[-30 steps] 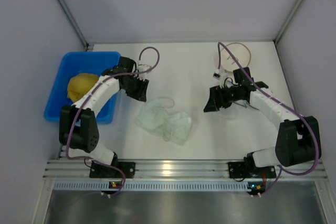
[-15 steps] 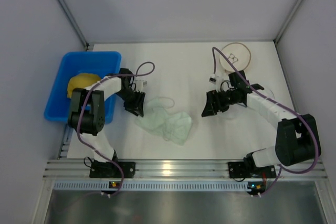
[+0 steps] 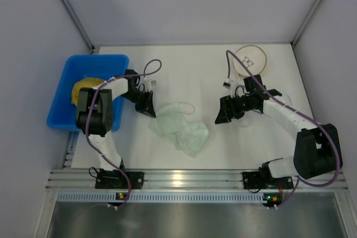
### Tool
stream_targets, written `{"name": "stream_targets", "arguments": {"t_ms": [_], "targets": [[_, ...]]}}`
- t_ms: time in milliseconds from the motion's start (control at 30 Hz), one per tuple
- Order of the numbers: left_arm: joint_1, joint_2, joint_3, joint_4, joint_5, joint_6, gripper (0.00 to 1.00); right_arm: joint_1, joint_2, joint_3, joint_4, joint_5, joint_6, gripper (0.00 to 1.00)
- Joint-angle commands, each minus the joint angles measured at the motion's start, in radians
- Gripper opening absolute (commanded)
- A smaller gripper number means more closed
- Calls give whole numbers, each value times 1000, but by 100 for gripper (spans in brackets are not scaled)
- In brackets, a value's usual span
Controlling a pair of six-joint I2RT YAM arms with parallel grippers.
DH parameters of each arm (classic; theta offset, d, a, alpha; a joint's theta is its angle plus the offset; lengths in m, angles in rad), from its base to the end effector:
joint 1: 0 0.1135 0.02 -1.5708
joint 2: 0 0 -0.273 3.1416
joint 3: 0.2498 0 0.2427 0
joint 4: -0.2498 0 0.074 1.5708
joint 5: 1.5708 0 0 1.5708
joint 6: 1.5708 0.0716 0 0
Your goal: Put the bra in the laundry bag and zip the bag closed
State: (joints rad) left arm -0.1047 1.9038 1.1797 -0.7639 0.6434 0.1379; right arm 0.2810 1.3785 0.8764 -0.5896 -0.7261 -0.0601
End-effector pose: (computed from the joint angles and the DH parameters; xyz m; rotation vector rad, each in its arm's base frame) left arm 0.3297 -0.0778 0.1298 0.3902 2.8702 -0.9632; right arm 0.2382 0.1182 0.2077 -0.6693 2.4852 1.0366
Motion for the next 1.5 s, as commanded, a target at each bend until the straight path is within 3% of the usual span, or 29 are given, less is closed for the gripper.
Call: {"name": "stream_targets", "arguments": {"t_ms": [0, 133, 267, 600, 700, 733, 800, 833, 867, 900, 1000, 1033, 1067, 1300, 1467], "targets": [[48, -81, 86, 5, 42, 11, 0, 15, -41, 22, 2, -1, -20, 75], [45, -181, 136, -34, 42, 35, 0, 6, -42, 32, 7, -9, -7, 75], [-36, -273, 143, -52, 18, 57, 0, -14, -41, 44, 5, -22, 3, 74], [-427, -290, 60, -45, -80, 26, 0, -89, -50, 70, -45, -42, -17, 75], [-478, -270, 17, -17, -94, 34, 0, -105, -58, 72, -68, -42, -33, 74], [-483, -266, 3, -17, -94, 45, 3, -109, -59, 73, -72, -42, -37, 75], [-486, -270, -9, -17, -96, 74, 23, -118, -65, 73, -84, -42, -44, 75], [-486, -278, -11, -17, -100, 84, 34, -121, -70, 73, -85, -42, -46, 74], [-486, -310, -9, -17, -114, 107, 53, -123, -71, 73, -90, -42, -50, 75], [-492, -327, -9, -14, -158, 121, 63, -124, -73, 76, -90, -42, -52, 75], [-532, -428, -49, 53, -270, 137, 68, -126, -65, 91, -90, -45, -49, 75], [-549, -481, -80, 73, -362, 131, 75, -125, -59, 99, -90, -47, -44, 75], [-591, -506, -97, 113, -401, 129, 97, -126, -56, 105, -90, -49, -41, 75], [-819, -606, -233, 215, -683, 178, 98, -173, -68, 187, -93, -65, -37, 76], [-889, -568, -259, 242, -712, 200, 98, -239, -62, 220, -137, -91, -59, 76]]}}
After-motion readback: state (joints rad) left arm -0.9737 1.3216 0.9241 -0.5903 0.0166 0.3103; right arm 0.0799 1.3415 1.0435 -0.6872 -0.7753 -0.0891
